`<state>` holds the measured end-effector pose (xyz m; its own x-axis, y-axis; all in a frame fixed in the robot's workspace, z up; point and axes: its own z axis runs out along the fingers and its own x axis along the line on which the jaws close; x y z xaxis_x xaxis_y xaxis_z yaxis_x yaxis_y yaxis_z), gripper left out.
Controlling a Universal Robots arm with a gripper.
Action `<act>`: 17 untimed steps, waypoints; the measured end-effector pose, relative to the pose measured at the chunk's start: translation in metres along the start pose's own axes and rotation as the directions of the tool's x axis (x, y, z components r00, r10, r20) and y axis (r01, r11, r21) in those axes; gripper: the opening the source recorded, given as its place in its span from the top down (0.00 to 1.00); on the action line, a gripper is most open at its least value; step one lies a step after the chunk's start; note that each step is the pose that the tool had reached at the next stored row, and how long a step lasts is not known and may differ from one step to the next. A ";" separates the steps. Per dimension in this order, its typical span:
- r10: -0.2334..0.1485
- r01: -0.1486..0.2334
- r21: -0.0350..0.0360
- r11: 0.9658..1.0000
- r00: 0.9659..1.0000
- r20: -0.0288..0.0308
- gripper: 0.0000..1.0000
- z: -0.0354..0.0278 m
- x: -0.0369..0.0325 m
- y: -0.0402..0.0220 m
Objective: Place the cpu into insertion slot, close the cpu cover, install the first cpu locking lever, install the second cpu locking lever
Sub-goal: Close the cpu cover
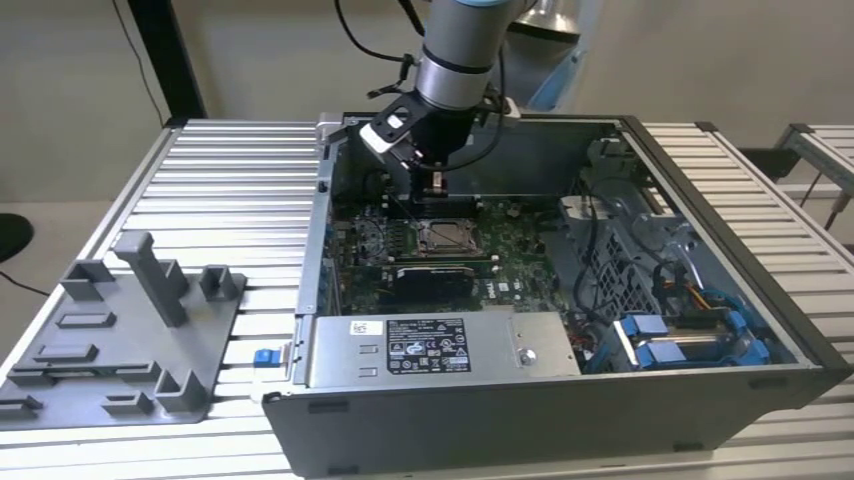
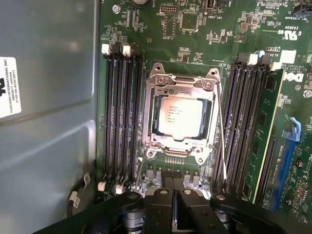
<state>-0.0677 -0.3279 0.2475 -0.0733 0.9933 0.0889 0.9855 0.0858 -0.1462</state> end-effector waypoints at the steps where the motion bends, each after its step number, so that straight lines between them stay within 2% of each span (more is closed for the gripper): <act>1: 0.000 0.000 0.000 1.000 1.000 0.000 1.00 0.0000 0.0000 -0.0002; 8: 0.000 0.000 0.000 1.000 1.000 0.000 1.00 0.0003 0.0001 -0.0021; 10: 0.000 0.000 -0.002 1.000 1.000 0.000 1.00 0.0009 0.0007 -0.0084; 14: -0.001 0.001 -0.011 1.000 1.000 0.001 1.00 0.0010 0.0025 -0.0208; 17: -0.001 0.001 -0.014 1.000 1.000 0.001 1.00 0.0010 0.0038 -0.0313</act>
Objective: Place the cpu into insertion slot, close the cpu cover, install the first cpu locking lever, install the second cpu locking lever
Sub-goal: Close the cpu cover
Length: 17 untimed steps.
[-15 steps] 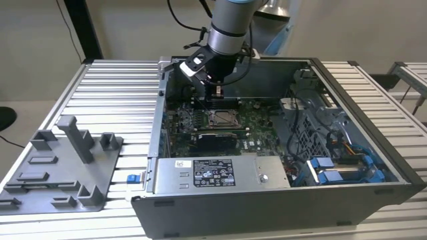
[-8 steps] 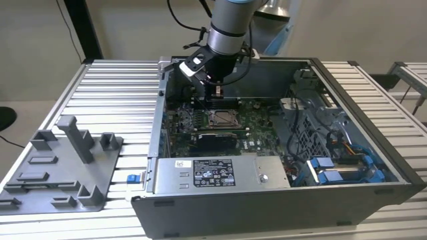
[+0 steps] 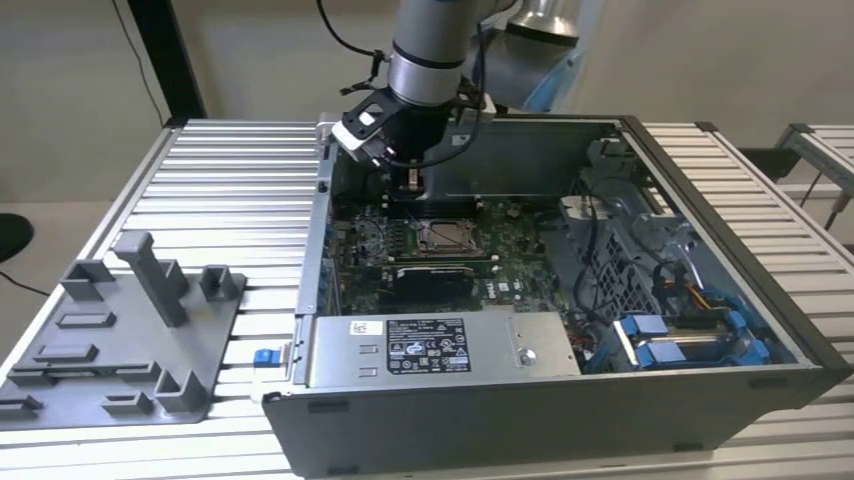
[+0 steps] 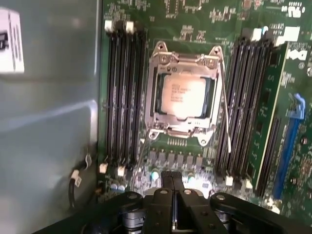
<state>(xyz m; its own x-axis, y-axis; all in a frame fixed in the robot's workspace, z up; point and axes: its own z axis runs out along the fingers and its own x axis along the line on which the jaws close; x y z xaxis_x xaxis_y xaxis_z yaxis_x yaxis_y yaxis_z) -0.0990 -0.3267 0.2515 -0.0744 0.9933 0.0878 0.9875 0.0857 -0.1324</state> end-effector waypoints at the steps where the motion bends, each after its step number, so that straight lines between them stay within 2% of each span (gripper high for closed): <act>1: 0.000 0.000 -0.001 1.000 1.000 0.000 1.00 0.0003 0.0006 -0.0035; 10: -0.001 0.001 -0.008 1.000 1.000 0.001 1.00 0.0033 0.0127 -0.0293; 13: -0.001 0.001 -0.007 1.000 1.000 0.001 1.00 0.0038 0.0189 -0.0291; 17: -0.001 0.001 -0.008 1.000 1.000 -0.003 1.00 0.0054 0.0195 -0.0288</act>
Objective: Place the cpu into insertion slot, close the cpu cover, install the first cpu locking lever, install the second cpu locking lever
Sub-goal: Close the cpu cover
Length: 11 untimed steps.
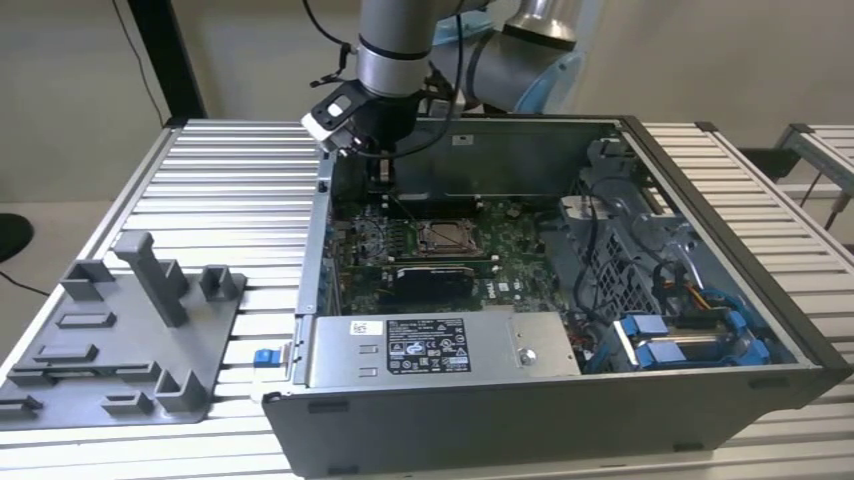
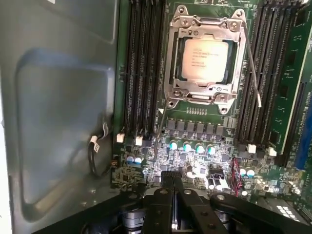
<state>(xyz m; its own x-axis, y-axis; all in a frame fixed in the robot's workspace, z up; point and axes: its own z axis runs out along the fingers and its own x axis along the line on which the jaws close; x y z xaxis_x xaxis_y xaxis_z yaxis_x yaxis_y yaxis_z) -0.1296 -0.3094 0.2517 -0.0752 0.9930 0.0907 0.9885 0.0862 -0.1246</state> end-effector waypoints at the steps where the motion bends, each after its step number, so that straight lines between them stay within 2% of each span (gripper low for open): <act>1: -0.001 0.001 0.000 1.000 1.000 -0.003 1.00 0.0008 0.0000 0.0001; 5: -0.003 0.003 -0.003 1.000 1.000 -0.025 1.00 0.0041 -0.0001 0.0005; 6: -0.004 0.004 -0.005 1.000 1.000 -0.028 1.00 0.0051 -0.0002 0.0006; 8: -0.004 0.004 -0.005 1.000 1.000 -0.028 1.00 0.0067 -0.0004 0.0010; 11: -0.005 0.005 -0.005 1.000 0.999 -0.034 1.00 0.0070 -0.0007 0.0034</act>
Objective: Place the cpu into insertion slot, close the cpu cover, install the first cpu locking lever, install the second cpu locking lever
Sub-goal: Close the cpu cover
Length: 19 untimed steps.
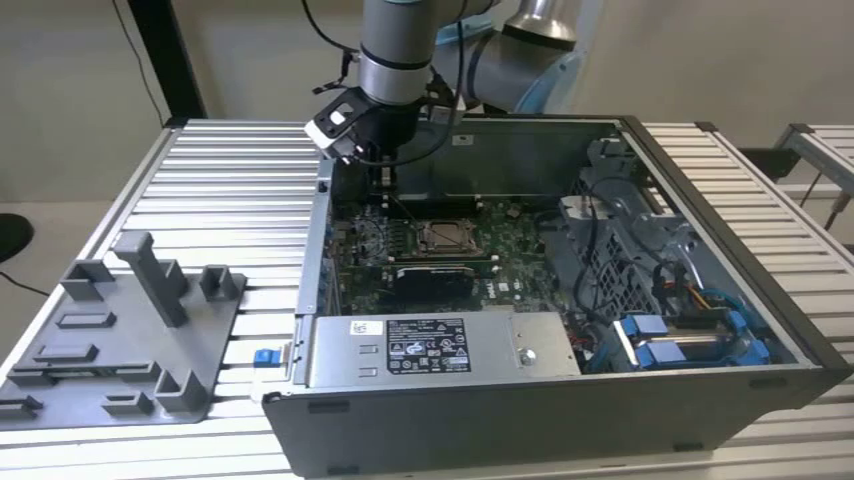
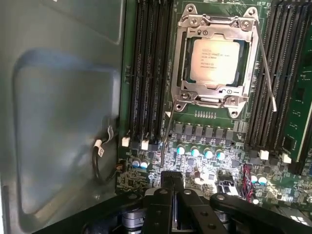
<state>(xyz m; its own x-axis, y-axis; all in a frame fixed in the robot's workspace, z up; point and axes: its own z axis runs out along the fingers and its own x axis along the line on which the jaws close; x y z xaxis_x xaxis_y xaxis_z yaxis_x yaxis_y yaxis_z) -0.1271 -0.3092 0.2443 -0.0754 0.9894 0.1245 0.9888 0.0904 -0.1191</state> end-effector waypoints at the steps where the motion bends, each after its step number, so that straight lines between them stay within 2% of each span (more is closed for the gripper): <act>1: 0.000 0.000 0.000 1.000 1.000 -0.001 1.00 -0.0001 -0.0001 0.0015; 6: 0.000 0.000 0.000 1.000 1.000 -0.002 1.00 -0.0003 -0.0002 0.0021; 10: 0.000 0.000 0.000 1.000 1.000 -0.002 1.00 -0.0044 0.0003 0.0018; 15: -0.003 0.003 -0.001 1.000 1.000 -0.002 1.00 -0.0051 0.0004 0.0021; 19: -0.007 0.007 -0.004 1.000 1.000 -0.001 1.00 -0.0052 0.0003 0.0024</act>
<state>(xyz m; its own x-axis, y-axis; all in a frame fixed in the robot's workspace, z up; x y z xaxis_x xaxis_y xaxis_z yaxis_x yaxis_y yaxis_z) -0.1241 -0.3093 0.2492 -0.0820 0.9886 0.1266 0.9887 0.0967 -0.1145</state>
